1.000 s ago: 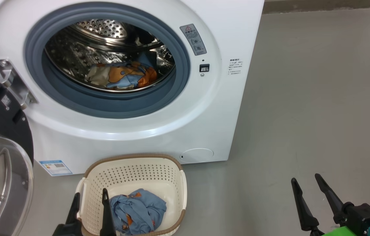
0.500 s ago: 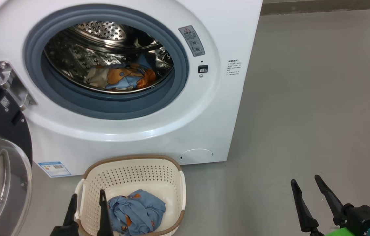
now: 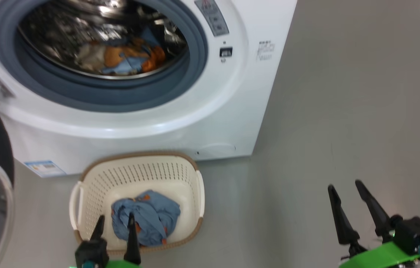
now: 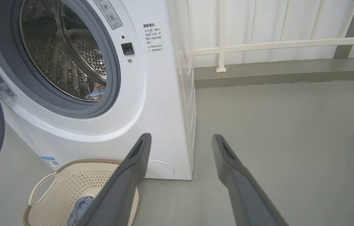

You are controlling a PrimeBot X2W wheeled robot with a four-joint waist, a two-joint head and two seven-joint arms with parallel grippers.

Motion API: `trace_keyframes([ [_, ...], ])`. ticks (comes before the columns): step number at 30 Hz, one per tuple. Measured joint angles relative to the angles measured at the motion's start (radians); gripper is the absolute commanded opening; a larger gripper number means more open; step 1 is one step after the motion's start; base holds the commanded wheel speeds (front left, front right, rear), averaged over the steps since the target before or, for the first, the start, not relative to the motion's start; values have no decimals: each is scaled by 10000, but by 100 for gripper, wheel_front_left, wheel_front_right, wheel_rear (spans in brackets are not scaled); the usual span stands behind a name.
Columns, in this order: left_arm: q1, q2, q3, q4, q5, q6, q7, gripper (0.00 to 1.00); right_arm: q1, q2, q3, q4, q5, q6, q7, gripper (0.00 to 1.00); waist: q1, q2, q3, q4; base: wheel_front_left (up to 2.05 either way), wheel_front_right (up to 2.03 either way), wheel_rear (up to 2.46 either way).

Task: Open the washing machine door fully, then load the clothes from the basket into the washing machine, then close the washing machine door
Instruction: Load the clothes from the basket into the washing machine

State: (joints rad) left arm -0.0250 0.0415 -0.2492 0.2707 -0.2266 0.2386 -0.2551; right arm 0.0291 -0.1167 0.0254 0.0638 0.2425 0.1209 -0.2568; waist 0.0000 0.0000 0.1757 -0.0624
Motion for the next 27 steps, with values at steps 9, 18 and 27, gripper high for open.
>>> trace_keyframes([
  [9, -2075, 13, 251, 2431, -798, -564, 443, 100, -1078, 19, 92, 144, 453, 0, -2, 100, 0, 1, 1575, -397, 0, 0, 0],
  [18, -4386, 353, 677, 4692, -1691, -1482, 1649, 100, -1852, 67, 247, 188, 711, 0, -2, 100, 0, 0, 3040, -929, 0, 0, 0],
  [27, -6428, 706, 903, 6834, -2082, -1860, 2792, 100, -2551, -8, 351, 180, 830, 0, 0, 100, 1, 0, 4241, -1285, 0, 0, 0],
])
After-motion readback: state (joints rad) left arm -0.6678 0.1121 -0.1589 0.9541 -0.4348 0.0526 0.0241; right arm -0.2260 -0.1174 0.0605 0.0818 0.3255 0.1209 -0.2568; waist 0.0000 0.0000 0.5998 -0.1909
